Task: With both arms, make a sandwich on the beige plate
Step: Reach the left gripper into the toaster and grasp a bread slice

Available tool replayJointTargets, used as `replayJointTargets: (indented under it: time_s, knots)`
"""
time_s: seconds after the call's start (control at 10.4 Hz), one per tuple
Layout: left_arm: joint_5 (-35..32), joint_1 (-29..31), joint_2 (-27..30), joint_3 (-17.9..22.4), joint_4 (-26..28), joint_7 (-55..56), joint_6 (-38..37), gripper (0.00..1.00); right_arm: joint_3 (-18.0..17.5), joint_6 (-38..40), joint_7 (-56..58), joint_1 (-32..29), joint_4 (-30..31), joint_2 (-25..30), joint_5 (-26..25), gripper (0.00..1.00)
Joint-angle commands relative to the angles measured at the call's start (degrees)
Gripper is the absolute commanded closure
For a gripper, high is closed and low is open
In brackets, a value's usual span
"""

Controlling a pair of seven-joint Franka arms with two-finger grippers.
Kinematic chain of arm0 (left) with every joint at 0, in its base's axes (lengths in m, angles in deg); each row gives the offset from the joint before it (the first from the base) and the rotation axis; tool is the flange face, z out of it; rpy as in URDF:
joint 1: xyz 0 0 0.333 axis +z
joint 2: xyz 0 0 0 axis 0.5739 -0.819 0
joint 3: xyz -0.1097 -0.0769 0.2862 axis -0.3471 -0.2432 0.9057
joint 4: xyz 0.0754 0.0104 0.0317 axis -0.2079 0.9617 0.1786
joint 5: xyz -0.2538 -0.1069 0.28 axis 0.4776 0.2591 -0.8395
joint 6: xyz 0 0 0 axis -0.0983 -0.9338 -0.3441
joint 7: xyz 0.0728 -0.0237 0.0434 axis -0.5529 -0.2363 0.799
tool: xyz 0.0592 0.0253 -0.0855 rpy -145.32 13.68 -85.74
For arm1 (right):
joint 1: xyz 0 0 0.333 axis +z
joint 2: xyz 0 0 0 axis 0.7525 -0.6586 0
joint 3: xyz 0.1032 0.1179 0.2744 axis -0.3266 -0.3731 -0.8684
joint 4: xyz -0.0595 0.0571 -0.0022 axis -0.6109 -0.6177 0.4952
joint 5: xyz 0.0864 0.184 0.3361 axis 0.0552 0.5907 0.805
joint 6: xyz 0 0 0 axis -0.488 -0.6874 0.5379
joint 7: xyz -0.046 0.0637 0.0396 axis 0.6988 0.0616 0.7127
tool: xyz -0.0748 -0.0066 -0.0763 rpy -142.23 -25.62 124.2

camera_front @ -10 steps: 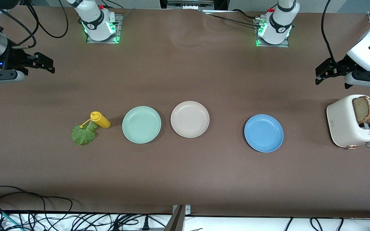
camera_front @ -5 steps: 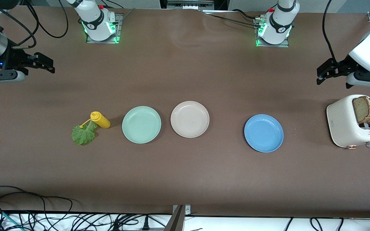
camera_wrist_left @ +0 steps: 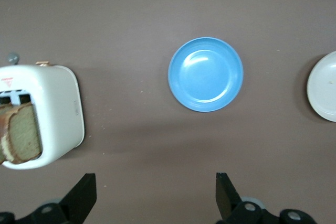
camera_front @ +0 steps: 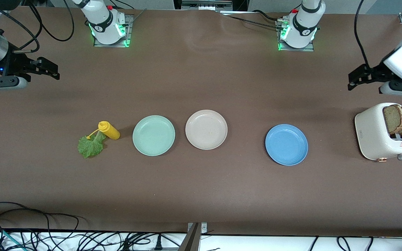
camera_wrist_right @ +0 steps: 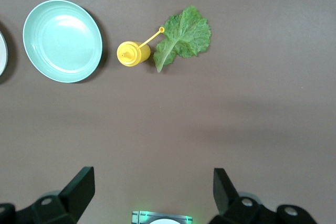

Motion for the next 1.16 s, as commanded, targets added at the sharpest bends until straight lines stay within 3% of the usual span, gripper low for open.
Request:
replayJointTargets:
  time_s: [0.0, 0.39, 0.77, 1.06]
  knots:
    - [-0.8, 6.1, -5.1, -0.2, -4.2, -0.9, -0.6, 0.0, -0.1, -0.7, -0.7, 0.1, 0.8, 0.2, -0.7, 0.0]
    - [-2.0, 13.2, -12.8, -0.1, -7.4, -11.4, 1.5, 0.0, 0.3, -0.6, -0.6, -0.2, 0.9, -0.3, -0.9, 0.0]
    - [-7.9, 17.4, -19.0, -0.2, -5.7, -19.9, 7.1, 0.0, 0.3, -0.9, -0.3, -0.3, 0.9, -2.2, -0.9, 0.0]
    - [-9.8, 19.3, -19.5, -0.2, -1.2, -20.2, 11.3, 0.0, 0.3, -1.7, -0.3, -0.3, 0.9, -3.5, -1.2, 0.0]
